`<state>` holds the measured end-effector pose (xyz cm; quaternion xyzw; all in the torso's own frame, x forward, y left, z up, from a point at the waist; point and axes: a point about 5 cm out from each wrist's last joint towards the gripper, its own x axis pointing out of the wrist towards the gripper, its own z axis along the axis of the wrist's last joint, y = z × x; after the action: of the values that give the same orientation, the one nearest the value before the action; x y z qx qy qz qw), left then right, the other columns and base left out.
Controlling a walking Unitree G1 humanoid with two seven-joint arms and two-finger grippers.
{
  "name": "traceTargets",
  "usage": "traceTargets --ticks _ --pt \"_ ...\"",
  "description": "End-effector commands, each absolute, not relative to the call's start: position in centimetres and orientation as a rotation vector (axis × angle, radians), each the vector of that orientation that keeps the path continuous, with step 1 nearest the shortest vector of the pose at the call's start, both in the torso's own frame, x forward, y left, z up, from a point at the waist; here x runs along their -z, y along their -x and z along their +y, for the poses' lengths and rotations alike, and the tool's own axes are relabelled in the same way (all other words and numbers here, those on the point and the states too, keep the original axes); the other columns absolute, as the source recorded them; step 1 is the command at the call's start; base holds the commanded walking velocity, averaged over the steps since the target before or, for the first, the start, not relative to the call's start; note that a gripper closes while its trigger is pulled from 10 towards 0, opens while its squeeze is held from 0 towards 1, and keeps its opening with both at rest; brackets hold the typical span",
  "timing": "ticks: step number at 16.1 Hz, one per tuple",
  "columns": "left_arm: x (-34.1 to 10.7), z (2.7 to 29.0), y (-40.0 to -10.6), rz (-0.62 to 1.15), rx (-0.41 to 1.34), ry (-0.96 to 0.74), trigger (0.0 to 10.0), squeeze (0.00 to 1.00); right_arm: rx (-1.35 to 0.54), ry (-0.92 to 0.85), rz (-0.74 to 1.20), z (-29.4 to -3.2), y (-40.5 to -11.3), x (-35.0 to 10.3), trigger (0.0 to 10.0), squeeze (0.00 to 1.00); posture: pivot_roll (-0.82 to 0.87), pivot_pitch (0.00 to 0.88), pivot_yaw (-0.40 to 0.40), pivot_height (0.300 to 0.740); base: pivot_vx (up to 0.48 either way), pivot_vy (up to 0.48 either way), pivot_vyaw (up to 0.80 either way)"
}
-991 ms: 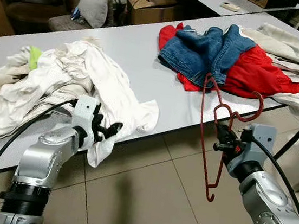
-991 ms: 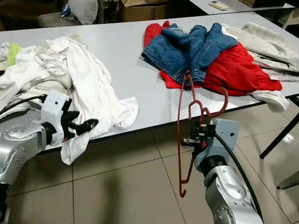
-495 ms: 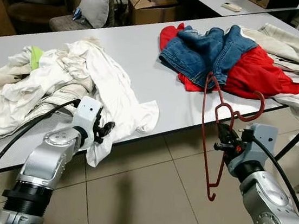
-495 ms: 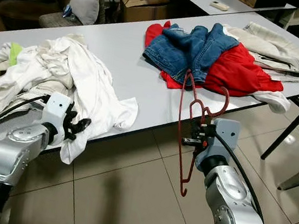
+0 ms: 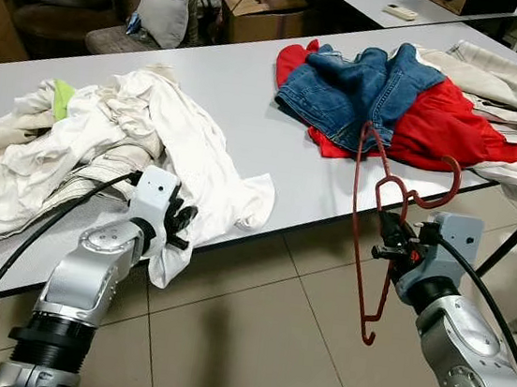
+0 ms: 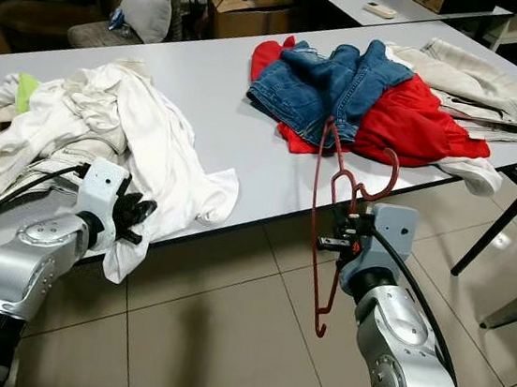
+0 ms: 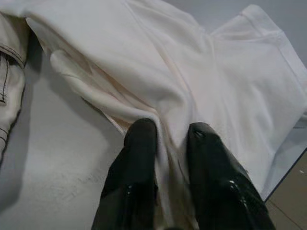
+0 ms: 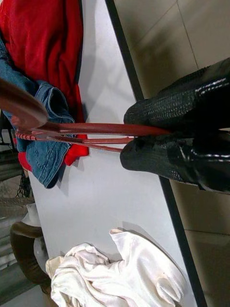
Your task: Hang hanger
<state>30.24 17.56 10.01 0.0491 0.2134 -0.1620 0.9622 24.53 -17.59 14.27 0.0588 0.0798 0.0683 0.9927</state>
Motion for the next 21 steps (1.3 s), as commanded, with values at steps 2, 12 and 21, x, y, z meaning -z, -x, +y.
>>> traceTargets --ticks 2,12,21 --pt "-10.3 17.9 -30.6 0.426 0.302 -0.095 0.0 0.0 -0.134 -0.128 0.166 -17.6 -24.4 -14.1 10.0 0.0 -0.14 0.0 0.102 0.74 0.0 0.0 0.0" --pt "-16.1 18.9 -32.5 0.189 0.332 0.192 0.0 0.0 -0.088 -0.149 0.177 -18.1 -24.0 -13.4 10.0 0.0 -0.14 0.0 0.124 0.74 0.0 0.0 0.0" --pt "-30.1 20.5 -34.5 -0.228 0.531 0.33 0.0 0.0 -0.089 -0.204 0.165 -16.8 -23.8 -12.5 10.0 0.0 -0.08 0.0 0.185 0.74 0.0 0.0 0.0"
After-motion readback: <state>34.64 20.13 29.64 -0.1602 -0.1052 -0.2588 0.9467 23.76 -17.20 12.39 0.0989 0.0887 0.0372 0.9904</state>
